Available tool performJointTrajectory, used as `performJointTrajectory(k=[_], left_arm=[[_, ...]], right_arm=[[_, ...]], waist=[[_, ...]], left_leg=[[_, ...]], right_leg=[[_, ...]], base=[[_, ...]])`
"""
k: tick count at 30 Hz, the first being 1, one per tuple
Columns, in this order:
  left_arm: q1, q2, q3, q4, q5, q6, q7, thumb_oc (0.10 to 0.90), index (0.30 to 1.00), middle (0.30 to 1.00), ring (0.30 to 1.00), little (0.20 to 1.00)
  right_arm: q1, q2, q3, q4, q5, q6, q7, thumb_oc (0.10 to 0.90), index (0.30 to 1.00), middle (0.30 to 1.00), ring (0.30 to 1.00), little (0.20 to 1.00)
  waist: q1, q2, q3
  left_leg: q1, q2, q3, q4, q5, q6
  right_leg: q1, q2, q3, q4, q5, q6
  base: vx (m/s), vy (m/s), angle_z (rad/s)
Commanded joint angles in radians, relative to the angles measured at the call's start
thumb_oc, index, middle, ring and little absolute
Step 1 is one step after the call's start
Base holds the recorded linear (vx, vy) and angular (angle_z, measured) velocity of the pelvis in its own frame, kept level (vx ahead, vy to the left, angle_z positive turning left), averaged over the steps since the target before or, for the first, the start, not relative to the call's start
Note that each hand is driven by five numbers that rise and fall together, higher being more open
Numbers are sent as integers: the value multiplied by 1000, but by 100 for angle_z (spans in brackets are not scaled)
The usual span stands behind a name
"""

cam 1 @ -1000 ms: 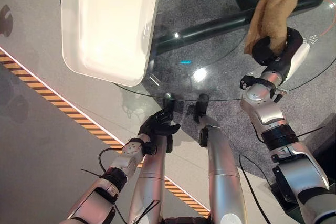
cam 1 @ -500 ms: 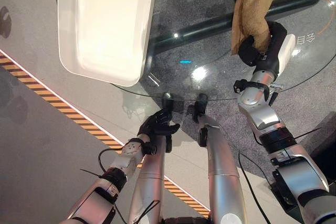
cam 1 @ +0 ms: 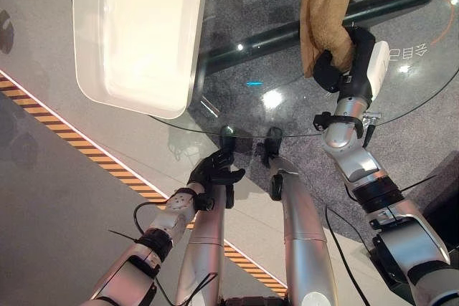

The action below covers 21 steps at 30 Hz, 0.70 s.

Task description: Wipe the table with a cloth and put it in the basket.

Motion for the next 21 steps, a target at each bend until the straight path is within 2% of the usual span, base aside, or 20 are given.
performJointTrajectory(k=[1,11,21], left_arm=[[131,-91,-129,-32,-40,96,-44,800,900,900,900,900],[123,-76,-134,-53,-56,117,-39,800,900,900,900,900],[120,-71,-133,-67,-68,131,-32,800,900,900,900,900]], right_arm=[[71,105,291,-54,-12,-5,276,100,300,300,300,200],[83,91,318,-70,-8,-23,293,100,300,300,300,200],[100,89,315,-72,4,-21,261,100,300,300,300,200]], waist=[[52,-7,-15],[52,-9,-15],[51,-12,-15]], left_leg=[[-67,-41,41,159,-84,41],[-64,-41,43,161,-84,43],[-61,-40,45,159,-85,46]], right_leg=[[-46,18,84,-110,124,82],[-44,17,81,-105,122,83],[-45,17,82,-101,121,84]], base=[[0,0,0],[0,1,0],[0,0,0]])
